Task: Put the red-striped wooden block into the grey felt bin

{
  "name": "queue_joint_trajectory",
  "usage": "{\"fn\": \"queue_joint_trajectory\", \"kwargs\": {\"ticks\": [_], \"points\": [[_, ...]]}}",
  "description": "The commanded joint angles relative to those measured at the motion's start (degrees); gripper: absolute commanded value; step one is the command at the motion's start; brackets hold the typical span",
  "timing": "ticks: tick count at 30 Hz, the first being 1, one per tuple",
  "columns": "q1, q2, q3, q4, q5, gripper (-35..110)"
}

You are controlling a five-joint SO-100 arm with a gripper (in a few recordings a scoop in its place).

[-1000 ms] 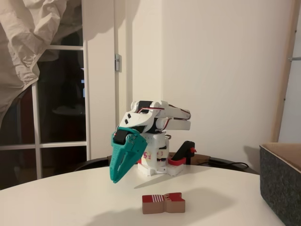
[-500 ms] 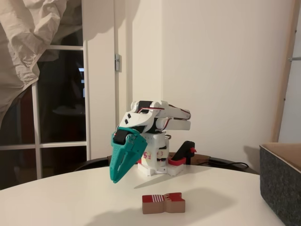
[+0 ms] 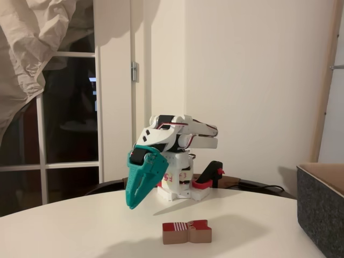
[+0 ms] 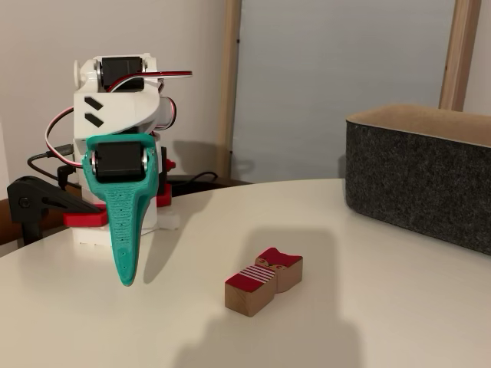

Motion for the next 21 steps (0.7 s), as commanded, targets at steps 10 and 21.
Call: {"fn": "queue_joint_trajectory", "kwargs": {"ticks": [10, 21], "points": [[-0.3, -0.2, -5.1, -0.4, 5.5, 3], [-4.7, -12.5, -25.2, -0.5, 18.0, 6]]}}
